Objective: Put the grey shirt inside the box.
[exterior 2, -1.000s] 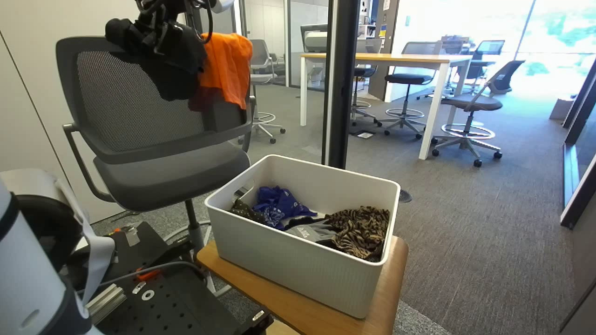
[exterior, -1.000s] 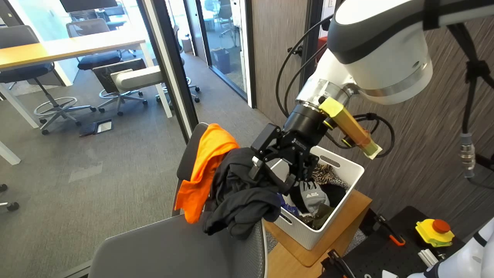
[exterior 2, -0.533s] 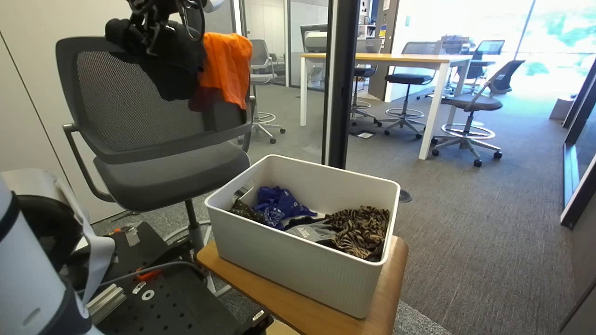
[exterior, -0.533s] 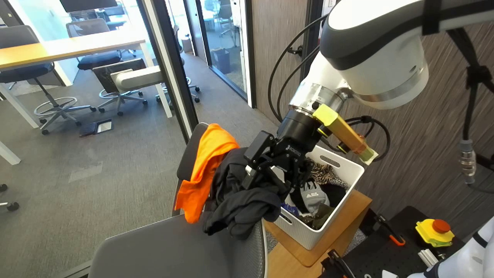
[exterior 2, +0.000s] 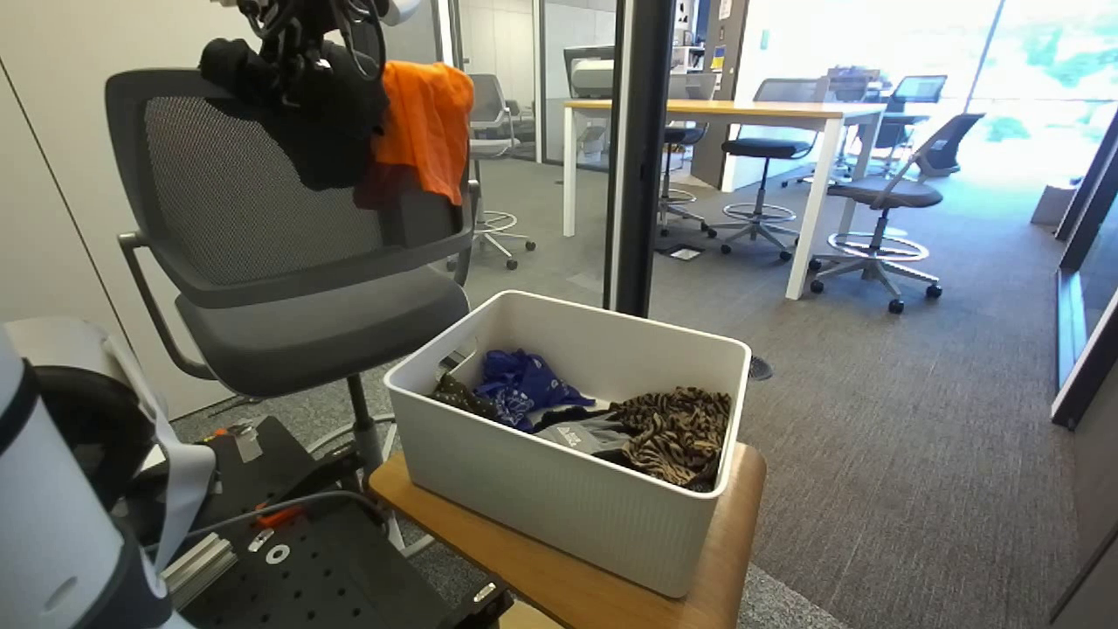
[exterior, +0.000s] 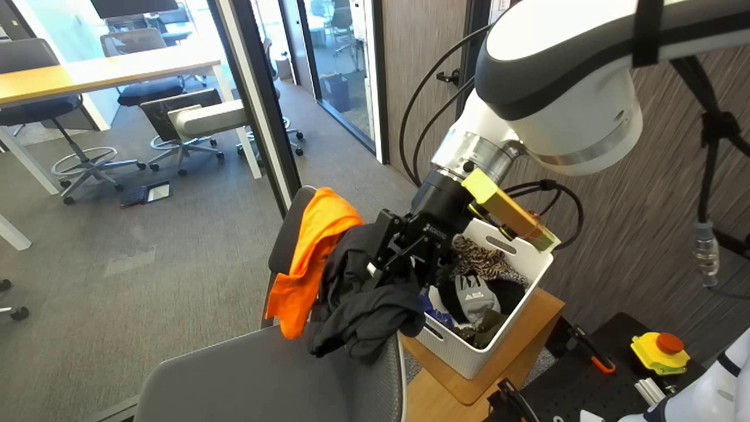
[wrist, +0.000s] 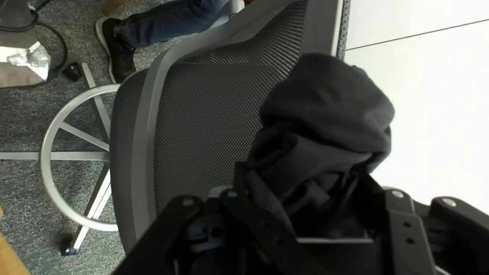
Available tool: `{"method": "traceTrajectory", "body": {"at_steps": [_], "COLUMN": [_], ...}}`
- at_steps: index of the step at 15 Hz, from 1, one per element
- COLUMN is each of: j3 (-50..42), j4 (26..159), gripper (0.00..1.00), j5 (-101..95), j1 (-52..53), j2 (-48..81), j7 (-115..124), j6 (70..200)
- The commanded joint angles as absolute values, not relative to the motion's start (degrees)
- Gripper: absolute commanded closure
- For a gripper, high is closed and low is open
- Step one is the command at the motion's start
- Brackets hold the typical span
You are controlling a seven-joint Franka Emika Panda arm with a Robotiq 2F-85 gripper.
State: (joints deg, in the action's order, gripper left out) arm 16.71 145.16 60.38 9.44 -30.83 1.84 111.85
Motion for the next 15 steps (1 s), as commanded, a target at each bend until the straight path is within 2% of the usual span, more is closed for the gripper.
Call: {"method": "traceTrajectory", "body": {"at_steps": [1,4,5,10,12,15], "j3": [16.8,16.7,16.4,14.9,13.6,10.8], "j4": [143.5,142.9,142.7,142.1,141.9,141.7], "gripper": [0.66,0.85,0.82,0.82,0.83,0.92], "j5": [60.6,60.2,60.0,59.5,59.3,59.3], "j1": [10.3,10.2,10.0,9.3,8.6,6.5], "j2": [-29.5,-29.5,-29.6,-31.1,-32.8,-36.3], "j7": [2.2,2.2,2.3,3.4,4.1,5.5], "j6": [114.3,115.0,115.0,116.1,116.2,116.9]}}
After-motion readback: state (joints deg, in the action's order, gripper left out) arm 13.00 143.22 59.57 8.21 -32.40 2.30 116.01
